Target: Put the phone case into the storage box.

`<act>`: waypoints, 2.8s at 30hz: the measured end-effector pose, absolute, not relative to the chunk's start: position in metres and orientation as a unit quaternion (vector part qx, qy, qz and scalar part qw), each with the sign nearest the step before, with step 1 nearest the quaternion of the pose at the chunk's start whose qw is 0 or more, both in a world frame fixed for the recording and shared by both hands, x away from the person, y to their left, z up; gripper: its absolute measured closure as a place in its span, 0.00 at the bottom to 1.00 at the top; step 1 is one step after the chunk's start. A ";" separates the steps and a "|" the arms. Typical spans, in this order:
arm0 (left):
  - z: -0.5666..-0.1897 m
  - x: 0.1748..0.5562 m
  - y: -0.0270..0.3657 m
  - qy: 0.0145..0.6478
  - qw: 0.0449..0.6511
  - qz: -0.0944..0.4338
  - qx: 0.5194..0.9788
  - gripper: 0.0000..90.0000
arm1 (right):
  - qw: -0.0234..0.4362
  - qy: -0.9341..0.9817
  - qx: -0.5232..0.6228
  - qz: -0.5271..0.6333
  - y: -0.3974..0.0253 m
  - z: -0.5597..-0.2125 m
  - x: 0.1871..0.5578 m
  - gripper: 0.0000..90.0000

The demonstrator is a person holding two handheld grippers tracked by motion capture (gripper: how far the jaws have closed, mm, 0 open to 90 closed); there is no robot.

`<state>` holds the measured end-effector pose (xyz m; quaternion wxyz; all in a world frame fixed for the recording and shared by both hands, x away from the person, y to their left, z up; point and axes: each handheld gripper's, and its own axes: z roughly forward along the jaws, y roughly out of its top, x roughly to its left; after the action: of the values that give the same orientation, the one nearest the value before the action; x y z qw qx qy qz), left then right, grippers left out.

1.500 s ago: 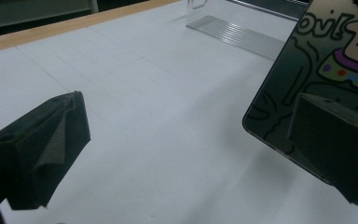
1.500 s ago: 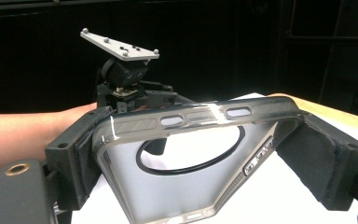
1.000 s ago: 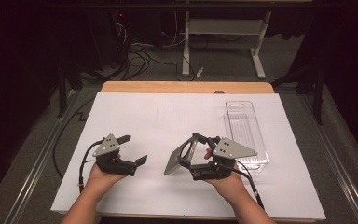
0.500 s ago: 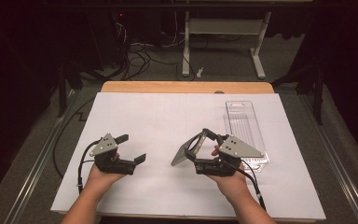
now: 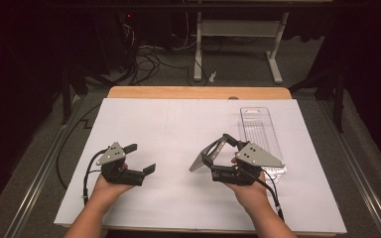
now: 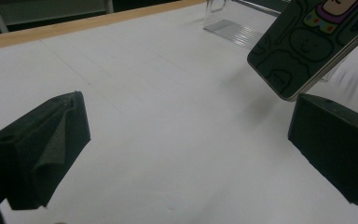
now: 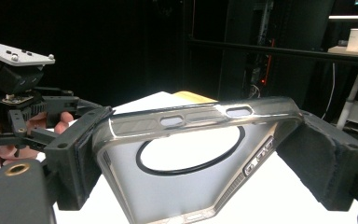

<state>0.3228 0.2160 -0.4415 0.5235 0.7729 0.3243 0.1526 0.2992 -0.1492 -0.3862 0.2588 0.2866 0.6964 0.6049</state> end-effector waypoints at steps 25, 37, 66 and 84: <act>-0.443 0.322 0.213 0.318 0.515 0.151 0.782 0.00 | 0.300 0.660 0.321 0.609 -0.183 -0.371 0.303 0.16; -0.443 0.322 0.213 0.317 0.519 0.153 0.779 0.00 | 0.323 0.646 0.329 0.609 -0.199 -0.362 0.302 0.16; -0.442 0.322 0.216 0.318 0.525 0.158 0.773 0.00 | 0.384 0.596 0.361 0.606 -0.241 -0.347 0.301 0.16; -0.441 0.322 0.217 0.318 0.528 0.162 0.771 0.00 | 0.406 0.579 0.387 0.591 -0.263 -0.349 0.303 0.16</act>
<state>0.3216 0.2165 -0.4413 0.5276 0.7708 0.3183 0.1618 0.3029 -0.2628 -0.3493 0.4065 0.3866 0.5793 0.5914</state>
